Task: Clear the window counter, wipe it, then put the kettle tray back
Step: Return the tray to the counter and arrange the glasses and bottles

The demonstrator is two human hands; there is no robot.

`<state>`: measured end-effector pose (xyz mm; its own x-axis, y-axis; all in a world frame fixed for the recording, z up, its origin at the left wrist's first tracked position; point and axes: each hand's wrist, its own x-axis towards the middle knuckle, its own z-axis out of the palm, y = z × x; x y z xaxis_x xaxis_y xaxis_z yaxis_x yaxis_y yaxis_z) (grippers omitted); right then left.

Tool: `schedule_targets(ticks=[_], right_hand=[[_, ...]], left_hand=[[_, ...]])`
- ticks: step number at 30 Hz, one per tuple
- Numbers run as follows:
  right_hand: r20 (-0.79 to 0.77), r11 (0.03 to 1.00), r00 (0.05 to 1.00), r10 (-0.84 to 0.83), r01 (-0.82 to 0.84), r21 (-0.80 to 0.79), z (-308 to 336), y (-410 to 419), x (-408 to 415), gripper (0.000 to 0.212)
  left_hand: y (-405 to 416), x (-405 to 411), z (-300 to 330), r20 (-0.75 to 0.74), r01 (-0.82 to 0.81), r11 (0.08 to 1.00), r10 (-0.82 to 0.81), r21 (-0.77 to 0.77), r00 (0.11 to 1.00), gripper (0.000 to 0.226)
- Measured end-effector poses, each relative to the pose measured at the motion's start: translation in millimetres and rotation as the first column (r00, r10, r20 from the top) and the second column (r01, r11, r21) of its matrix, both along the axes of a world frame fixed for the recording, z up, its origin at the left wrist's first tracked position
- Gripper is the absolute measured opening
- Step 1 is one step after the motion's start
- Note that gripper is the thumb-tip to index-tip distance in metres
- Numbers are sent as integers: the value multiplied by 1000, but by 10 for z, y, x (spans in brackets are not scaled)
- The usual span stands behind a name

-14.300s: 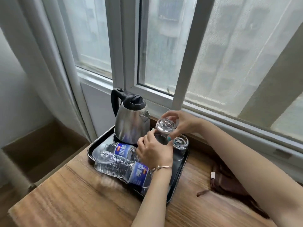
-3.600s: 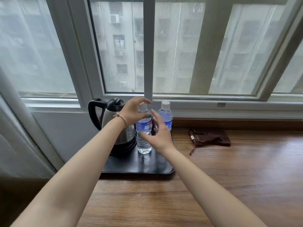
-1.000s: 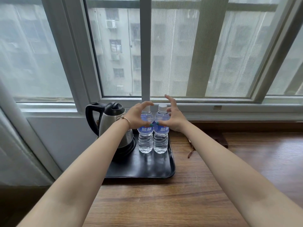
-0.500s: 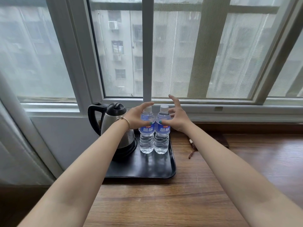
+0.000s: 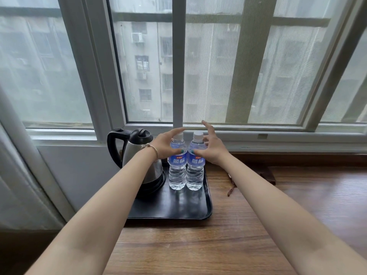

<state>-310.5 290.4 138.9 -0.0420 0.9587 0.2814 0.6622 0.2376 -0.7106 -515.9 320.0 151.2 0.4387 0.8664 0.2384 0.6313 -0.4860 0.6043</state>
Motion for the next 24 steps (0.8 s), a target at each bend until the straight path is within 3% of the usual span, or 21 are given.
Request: schedule_targets(ticks=[6,12,19,24], right_hand=[[37,999,999,-34,33,4,13,-12,-30,110],[-33,999,999,19,-20,-26,10,-44,-16,109],[31,998,998,62,-62,17,1,-42,-27,82],[-28,994,994,109,-108,26,-38,-56,19,71]], left_hand=[[-12,-4,-20,16,6,1000,-5,-27,1000,76],[-54,49,14,38,-11,1000,12,-22,999,79],[-85,64,11,2,-25,999,25,40,1000,72],[-104,33,-15,41,11,1000,-12,23,999,83]])
